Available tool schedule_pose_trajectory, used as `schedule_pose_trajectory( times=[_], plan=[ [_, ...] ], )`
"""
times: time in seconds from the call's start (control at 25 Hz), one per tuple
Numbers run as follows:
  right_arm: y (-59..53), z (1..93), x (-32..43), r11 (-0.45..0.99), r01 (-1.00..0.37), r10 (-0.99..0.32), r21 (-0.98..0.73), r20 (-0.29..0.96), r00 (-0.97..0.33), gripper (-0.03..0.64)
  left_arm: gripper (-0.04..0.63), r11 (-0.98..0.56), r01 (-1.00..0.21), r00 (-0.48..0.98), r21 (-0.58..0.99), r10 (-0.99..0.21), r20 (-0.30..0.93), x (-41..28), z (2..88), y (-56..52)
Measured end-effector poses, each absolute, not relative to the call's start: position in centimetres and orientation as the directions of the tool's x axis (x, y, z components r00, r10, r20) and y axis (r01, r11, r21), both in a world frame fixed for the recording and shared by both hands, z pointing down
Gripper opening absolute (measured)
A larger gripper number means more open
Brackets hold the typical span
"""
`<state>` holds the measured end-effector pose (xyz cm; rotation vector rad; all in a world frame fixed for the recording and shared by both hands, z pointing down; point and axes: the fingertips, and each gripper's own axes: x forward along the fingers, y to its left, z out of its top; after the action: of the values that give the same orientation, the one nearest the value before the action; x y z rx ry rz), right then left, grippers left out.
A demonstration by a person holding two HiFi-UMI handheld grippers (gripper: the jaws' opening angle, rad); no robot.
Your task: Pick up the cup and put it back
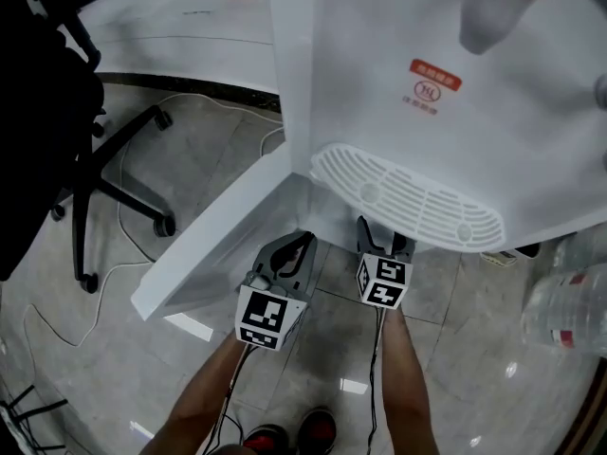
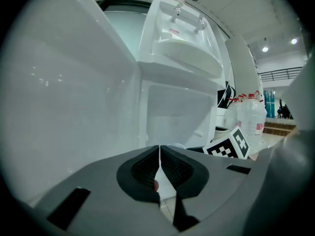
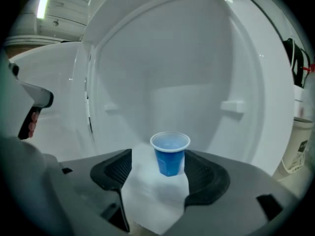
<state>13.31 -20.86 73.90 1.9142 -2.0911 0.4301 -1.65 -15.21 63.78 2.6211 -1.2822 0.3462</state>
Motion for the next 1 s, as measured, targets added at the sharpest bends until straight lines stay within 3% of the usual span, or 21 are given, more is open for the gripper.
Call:
schedule_pose_trajectory(
  times=[0.6, 0.72, 1.0],
  plan=[
    [-24.9, 75.4, 15.1, 0.019, -1.0, -0.898, 0.003, 0.44, -0.015, 0.333, 0.031, -0.575, -0.813, 0.574, 0.089, -0.766, 0.291, -2.7, 63.8, -15.5],
    [-25.0, 75.4, 15.2, 0.018, -1.0, -0.901, 0.015, 0.433, -0.009, 0.291, 0.031, -0.569, -0.817, 0.568, 0.09, -0.77, 0.29, -3.0, 63.7, -15.5],
    [-24.4, 73.9, 14.2, 0.059, -0.998, -0.919, 0.006, 0.39, -0.052, 0.276, 0.031, -0.571, -0.818, 0.564, 0.067, -0.774, 0.288, -3.2, 63.1, -15.1]
  ],
)
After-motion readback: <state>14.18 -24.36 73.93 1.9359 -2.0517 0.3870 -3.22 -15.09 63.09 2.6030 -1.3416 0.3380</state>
